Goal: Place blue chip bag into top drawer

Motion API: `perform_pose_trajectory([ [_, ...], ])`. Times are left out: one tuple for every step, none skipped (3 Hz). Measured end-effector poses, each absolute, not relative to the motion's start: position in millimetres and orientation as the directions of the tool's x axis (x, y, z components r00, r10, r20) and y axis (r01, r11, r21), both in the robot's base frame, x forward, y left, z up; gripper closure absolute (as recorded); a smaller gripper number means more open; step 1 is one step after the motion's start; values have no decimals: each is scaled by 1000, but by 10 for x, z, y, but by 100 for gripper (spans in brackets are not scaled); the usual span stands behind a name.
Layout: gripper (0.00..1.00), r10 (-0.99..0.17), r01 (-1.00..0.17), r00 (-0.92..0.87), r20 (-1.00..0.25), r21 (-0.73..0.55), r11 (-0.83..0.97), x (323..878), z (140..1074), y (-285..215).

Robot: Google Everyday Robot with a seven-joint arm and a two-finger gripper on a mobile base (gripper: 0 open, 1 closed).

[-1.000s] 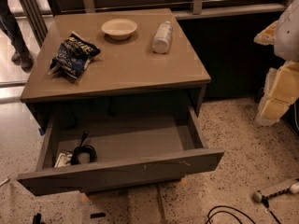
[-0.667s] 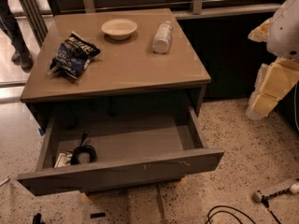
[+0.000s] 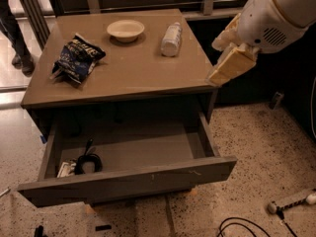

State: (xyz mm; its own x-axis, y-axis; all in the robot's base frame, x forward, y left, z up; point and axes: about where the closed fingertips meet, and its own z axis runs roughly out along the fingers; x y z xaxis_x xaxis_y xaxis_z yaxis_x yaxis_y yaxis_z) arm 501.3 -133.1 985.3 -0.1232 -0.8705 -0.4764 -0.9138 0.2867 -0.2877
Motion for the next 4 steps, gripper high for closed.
perform_pose_trajectory([
  [66,-833,-912,-29,-552,-327,249,5238,9872,-828],
  [88,-825,-897,-21,-565,-355,265,5300,9948,-810],
  [100,-825,-897,-21,-564,-355,265,5300,9948,-810],
  [100,-805,-885,-15,-594,-367,287,5482,9925,-737],
])
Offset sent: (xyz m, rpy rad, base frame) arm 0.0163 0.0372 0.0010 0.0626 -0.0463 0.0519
